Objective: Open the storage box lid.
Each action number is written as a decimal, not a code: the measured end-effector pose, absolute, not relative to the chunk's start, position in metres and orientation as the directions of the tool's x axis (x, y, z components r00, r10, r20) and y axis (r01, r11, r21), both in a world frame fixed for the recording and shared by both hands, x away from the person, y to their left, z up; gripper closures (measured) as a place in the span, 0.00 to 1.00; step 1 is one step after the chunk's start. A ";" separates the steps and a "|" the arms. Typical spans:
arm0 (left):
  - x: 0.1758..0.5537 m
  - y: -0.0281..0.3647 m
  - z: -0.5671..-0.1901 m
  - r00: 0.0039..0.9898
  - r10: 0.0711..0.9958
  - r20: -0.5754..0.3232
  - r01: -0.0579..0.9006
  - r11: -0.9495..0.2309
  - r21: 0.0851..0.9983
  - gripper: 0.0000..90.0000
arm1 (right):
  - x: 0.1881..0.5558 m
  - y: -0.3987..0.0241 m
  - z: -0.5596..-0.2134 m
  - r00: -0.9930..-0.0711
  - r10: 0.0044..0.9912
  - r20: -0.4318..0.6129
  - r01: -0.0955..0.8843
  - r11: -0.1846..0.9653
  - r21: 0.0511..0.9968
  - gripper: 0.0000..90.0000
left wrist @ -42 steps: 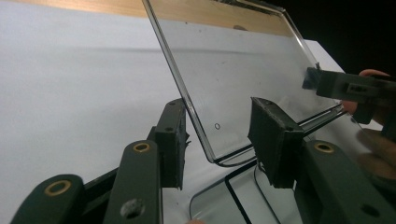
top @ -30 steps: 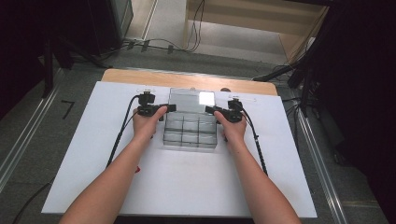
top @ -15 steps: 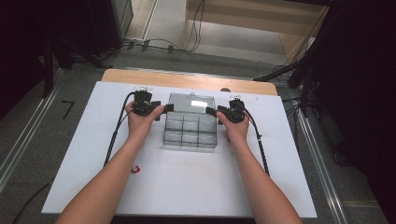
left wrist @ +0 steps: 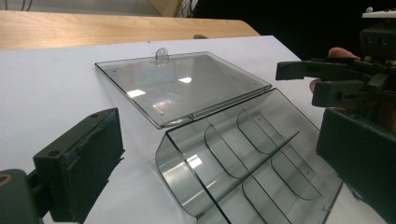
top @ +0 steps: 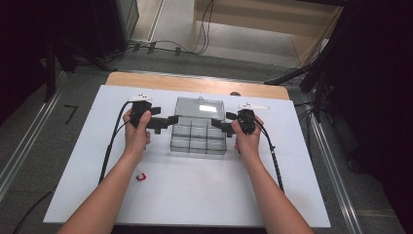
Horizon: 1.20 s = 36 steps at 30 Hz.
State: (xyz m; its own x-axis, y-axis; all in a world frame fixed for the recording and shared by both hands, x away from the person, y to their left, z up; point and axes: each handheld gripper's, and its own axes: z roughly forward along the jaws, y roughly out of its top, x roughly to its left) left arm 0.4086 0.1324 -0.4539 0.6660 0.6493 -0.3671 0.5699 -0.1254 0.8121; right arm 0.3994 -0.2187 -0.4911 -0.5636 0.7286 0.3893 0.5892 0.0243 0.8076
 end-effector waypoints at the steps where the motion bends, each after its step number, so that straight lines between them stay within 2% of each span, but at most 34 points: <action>1: 0.406 0.134 -0.453 0.669 0.647 -0.366 0.565 -0.121 0.816 0.00 | 0.397 -0.217 -0.489 -0.572 0.728 0.378 0.582 0.035 0.812 0.07; 3: 0.400 0.139 -0.450 0.674 0.642 -0.366 0.554 -0.112 0.825 0.00 | 0.392 -0.214 -0.486 -0.591 0.720 0.364 0.565 0.047 0.824 0.06; 5: 0.394 0.143 -0.448 0.682 0.639 -0.356 0.541 -0.112 0.834 0.00 | 0.387 -0.213 -0.484 -0.608 0.704 0.368 0.558 0.048 0.829 0.01; 11: 0.376 0.154 -0.445 0.703 0.631 -0.326 0.510 -0.128 0.851 0.00 | 0.372 -0.208 -0.479 -0.636 0.697 0.331 0.523 0.074 0.849 0.00; 16: 0.361 0.160 -0.448 0.723 0.625 -0.295 0.483 -0.151 0.863 0.00 | 0.358 -0.209 -0.474 -0.653 0.687 0.318 0.494 0.069 0.867 0.00; 36: 0.312 0.180 -0.463 0.741 0.618 -0.263 0.442 -0.153 0.884 0.00 | 0.301 -0.199 -0.474 -0.732 0.639 0.236 0.416 0.144 0.898 0.00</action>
